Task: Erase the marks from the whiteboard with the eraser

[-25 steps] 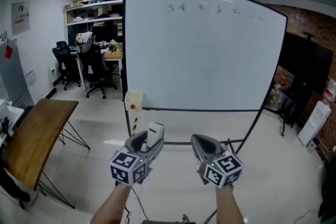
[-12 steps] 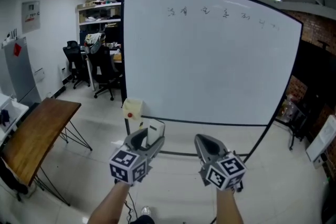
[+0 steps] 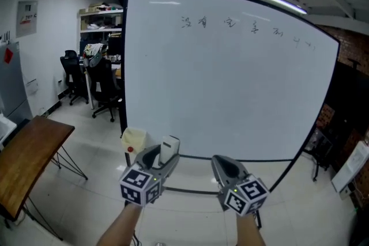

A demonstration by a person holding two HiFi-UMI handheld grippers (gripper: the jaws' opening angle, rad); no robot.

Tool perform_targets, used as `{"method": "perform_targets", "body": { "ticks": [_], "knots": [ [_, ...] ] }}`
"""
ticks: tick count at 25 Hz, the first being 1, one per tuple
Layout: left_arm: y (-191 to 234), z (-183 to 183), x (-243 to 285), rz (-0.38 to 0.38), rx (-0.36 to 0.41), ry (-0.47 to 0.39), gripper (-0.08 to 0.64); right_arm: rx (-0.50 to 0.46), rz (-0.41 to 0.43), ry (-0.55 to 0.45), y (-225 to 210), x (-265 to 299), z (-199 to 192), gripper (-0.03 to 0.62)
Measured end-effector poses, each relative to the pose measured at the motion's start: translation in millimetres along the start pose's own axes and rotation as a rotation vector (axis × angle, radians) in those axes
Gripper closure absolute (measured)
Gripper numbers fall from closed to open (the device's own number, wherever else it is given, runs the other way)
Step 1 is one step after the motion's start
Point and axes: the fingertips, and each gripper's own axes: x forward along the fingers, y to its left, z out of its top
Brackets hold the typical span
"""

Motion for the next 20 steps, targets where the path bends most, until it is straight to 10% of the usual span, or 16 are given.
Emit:
{"method": "perform_targets", "body": {
  "ticks": [20],
  "knots": [
    [145.8,123.3,168.8,0.021,0.147,-0.125,0.296,-0.101,0.055,-0.056,-103.8,214.9,87.9,0.597]
  ]
}}
